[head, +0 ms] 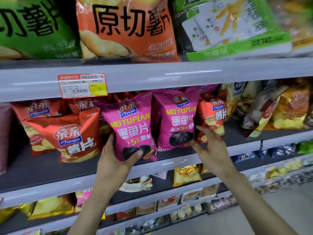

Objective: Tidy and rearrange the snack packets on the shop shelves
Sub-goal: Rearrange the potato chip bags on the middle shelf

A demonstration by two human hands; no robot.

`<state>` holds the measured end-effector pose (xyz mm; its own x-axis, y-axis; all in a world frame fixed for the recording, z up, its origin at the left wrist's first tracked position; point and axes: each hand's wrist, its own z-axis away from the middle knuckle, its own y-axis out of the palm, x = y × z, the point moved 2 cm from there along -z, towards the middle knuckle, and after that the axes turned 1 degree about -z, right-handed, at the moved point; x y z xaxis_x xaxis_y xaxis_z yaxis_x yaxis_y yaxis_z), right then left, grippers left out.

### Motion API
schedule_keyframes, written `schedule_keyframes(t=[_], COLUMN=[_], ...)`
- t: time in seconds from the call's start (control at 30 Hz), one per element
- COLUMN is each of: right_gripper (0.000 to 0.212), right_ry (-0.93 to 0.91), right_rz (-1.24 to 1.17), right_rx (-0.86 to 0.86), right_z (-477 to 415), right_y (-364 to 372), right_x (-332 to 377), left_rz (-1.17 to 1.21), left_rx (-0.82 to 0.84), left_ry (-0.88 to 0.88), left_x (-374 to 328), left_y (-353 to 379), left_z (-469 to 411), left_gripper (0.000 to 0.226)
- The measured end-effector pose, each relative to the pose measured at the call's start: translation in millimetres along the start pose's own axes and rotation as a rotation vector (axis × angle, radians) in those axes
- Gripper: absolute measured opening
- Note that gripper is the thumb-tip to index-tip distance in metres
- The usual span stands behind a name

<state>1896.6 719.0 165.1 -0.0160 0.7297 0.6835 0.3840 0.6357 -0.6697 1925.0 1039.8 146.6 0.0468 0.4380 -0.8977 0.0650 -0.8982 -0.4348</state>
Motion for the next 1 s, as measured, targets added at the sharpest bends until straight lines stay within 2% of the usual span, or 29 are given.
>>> schedule_keyframes(t=[0.13,0.23,0.3,0.4,0.5,0.57,0.7,0.9,1.0], right_gripper=[0.046,0.055,0.069,0.097,0.111,0.108,0.088,0.078,0.081], right_ry=[0.133,0.145,0.151,0.219,0.235,0.226,0.241,0.237,0.224], right_rz=[-0.302,-0.389,-0.368,-0.424,-0.447,-0.497,-0.574,-0.621,-0.638], right_rx=[-0.191,-0.291,-0.252,-0.106,0.001,0.051,0.117,0.016,-0.082], right_z=[-14,-30,-44,-64,-81,-89,-98,-92,-80], right_y=[-26,-40,-42,-41,-46,-50,-53,-52,-59], right_x=[-18,-32,-44,-64,-75,-80,-85,-99,-102], left_rz=[0.114,0.159,0.206,0.225,0.220,0.231,0.255,0.198,0.204], left_rx=[-0.023,-0.057,-0.073,-0.103,-0.167,-0.205,-0.274,-0.345,-0.389], left_ry=[0.039,0.045,0.035,0.040,0.041,0.053,0.072,0.128,0.158], left_x=[-10,-13,-17,-23,-20,-19,-19,-26,-28], left_y=[6,11,15,25,33,38,44,44,41], left_z=[-5,-6,-8,-9,-12,-11,-5,7,11], left_gripper=[0.114,0.129,0.134,0.124,0.115,0.114,0.116,0.115,0.115])
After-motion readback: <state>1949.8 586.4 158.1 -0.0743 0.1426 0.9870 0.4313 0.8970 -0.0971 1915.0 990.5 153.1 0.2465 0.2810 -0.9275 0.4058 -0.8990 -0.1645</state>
